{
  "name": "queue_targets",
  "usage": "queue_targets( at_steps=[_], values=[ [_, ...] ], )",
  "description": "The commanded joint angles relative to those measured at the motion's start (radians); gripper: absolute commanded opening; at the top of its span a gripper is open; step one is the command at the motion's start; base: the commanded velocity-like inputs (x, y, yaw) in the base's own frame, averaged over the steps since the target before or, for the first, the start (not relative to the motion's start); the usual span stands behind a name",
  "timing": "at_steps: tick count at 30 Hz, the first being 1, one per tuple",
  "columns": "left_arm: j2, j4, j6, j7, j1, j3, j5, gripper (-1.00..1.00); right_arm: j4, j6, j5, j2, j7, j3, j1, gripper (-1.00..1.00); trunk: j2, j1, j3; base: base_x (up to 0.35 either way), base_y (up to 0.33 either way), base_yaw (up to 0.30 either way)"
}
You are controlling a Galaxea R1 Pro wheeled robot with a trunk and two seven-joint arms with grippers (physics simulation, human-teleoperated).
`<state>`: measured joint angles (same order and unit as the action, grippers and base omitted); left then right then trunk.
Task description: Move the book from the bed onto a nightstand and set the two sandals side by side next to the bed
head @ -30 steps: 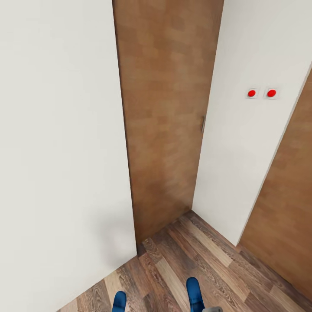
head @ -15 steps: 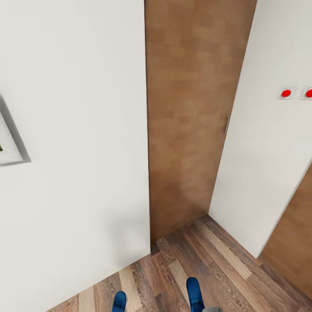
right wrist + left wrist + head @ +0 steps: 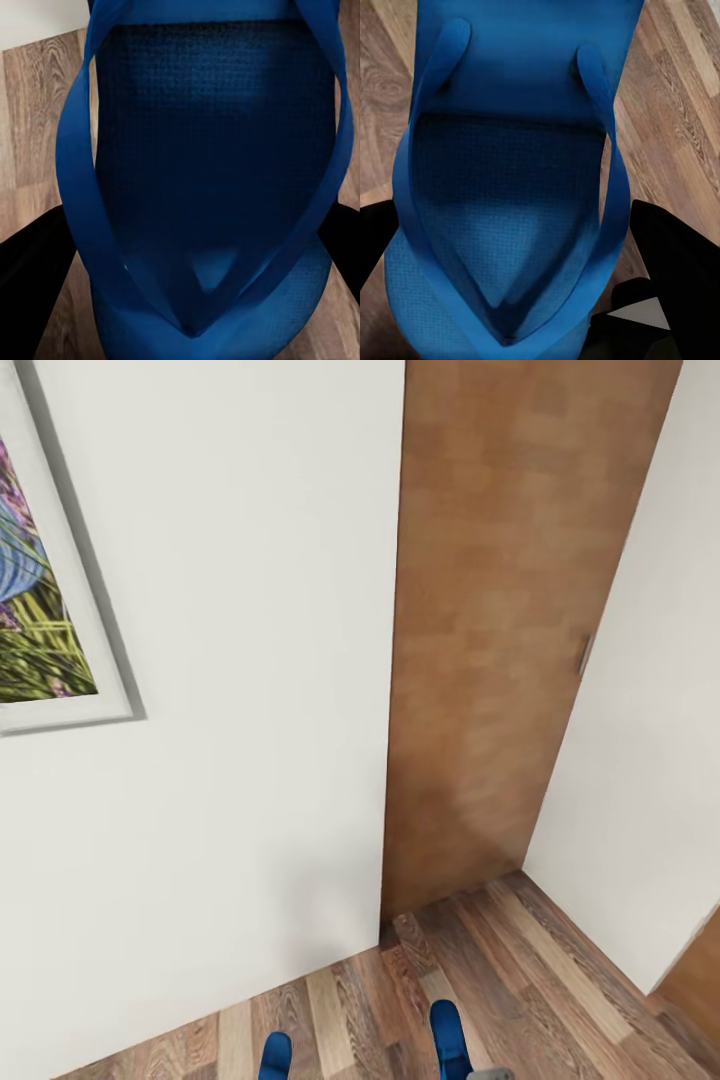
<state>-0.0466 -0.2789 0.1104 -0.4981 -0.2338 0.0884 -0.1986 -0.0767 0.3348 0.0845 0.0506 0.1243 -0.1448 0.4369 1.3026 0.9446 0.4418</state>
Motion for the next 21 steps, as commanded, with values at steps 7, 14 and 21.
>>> queue_targets(
  at_steps=[7,14,21],
  values=[
    [-0.001,0.001,0.005,0.000,-0.001,0.008,-0.009,-1.00,-0.005,0.007,0.009,0.000,0.004,-0.007,0.002,-1.00,0.001,0.000,0.001,0.000,0.000,0.282],
    [-0.001,0.001,0.005,0.000,-0.001,0.008,-0.009,-1.00,-0.005,0.007,0.009,0.001,0.004,-0.007,0.002,-1.00,0.001,0.000,0.001,0.000,0.000,0.283],
    [-0.001,0.001,0.005,0.000,-0.001,0.008,-0.009,-1.00,-0.005,0.007,0.009,0.002,0.003,-0.007,0.002,-1.00,0.001,0.000,0.001,0.000,0.000,0.287]
  ],
)
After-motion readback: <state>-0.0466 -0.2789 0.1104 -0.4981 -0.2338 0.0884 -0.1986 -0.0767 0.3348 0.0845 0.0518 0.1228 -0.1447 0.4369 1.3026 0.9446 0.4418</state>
